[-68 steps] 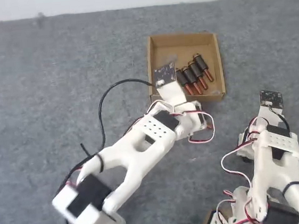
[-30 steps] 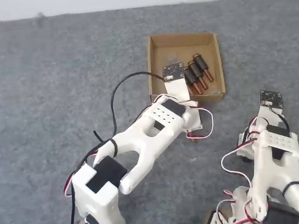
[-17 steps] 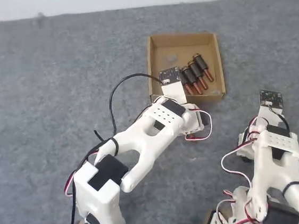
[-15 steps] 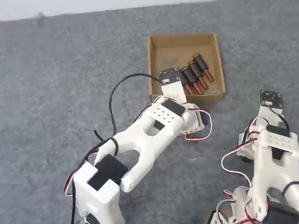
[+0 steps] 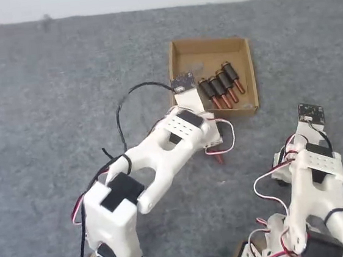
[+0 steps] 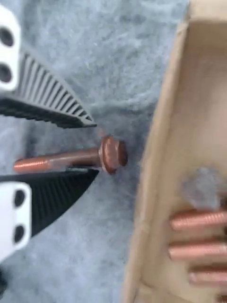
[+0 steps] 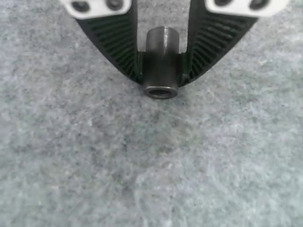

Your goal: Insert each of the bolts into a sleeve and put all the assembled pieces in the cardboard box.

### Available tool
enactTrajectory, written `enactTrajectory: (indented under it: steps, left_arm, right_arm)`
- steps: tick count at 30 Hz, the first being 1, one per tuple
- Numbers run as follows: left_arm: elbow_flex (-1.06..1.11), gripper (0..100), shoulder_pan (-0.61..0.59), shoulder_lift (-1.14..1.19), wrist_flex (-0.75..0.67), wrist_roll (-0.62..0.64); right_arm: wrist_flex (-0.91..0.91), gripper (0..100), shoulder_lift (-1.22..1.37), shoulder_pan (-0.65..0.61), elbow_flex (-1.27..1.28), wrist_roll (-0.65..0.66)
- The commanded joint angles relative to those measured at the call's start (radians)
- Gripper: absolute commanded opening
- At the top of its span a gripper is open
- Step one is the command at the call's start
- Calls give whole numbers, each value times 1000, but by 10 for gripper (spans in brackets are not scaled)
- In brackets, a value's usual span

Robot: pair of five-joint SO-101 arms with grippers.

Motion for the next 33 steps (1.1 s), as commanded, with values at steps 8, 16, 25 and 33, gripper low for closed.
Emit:
enactTrajectory:
  steps: [8,16,25,33]
  left_arm:
    - [-79,148,12,9,34,32]
    - [-79,21,12,9,31,14]
    - [-102,10,41,-28,176,-187]
    - [-38,11,-68,-158,244,-618]
  right_arm:
    - [-10,6,-47,-12,-3,-9]
    - [-10,6,-47,-12,-3,-9]
    - [-10,6,-47,-12,-3,-9]
    - [-10,6,-47,-12,0,-9]
